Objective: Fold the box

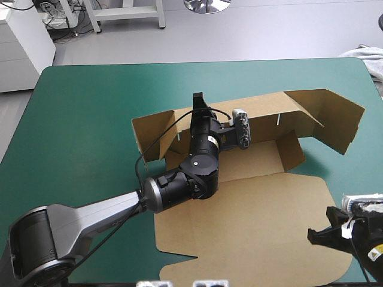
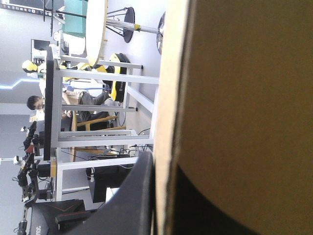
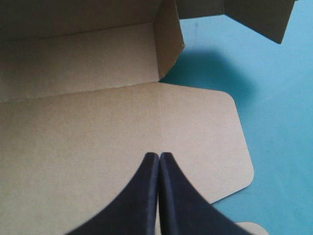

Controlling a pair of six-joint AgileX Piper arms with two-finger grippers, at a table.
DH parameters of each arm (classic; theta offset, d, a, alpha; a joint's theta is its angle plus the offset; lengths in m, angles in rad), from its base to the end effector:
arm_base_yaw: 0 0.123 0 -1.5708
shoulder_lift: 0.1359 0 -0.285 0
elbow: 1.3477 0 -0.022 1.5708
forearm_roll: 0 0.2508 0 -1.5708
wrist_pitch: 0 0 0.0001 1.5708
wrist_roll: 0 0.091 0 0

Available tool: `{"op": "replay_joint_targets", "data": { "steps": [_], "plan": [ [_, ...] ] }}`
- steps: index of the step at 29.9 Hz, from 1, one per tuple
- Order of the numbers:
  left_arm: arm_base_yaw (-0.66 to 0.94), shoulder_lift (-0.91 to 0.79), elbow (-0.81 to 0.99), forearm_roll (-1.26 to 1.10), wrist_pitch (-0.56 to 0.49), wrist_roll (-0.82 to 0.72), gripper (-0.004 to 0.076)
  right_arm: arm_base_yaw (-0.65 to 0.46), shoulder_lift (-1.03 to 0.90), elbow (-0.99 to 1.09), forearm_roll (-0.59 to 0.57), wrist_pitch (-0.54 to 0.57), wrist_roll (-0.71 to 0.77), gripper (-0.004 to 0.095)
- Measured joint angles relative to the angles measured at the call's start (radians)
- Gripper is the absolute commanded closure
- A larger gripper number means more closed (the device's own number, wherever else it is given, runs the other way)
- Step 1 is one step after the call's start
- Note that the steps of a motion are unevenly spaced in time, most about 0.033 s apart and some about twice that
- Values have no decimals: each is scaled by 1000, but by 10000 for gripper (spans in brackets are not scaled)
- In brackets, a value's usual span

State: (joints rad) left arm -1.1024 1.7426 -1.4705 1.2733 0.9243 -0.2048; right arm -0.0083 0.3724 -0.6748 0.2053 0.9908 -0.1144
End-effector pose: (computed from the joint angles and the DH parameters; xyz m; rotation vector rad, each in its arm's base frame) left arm 0.2366 -0.3137 0.3391 1.3583 1.4686 0.7817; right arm 0.0492 0.0151 0.3272 -0.0906 2.1560 0.1799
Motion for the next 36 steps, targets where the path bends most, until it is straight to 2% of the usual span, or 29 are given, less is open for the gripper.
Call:
{"op": "replay_joint_targets", "data": {
  "steps": [8, 18, 23, 28, 36],
  "plan": [
    [-8, 0, 77, 63, -12, -38, 734, 0, 291, -228, 0, -98, 37, 927],
    [-8, 15, 88, 74, -15, -43, 734, 0, 721, -633, 36, -97, 20, 927],
    [-8, 18, 88, 81, -13, -46, 734, 1, 933, -865, 50, -50, -1, 927],
    [-8, 19, 88, 82, -12, -47, 734, 1, 1157, -1074, 53, 47, -18, 927],
    [-8, 19, 88, 82, -12, -47, 734, 1, 1410, -1308, 58, 159, -43, 927]
  ]
}}
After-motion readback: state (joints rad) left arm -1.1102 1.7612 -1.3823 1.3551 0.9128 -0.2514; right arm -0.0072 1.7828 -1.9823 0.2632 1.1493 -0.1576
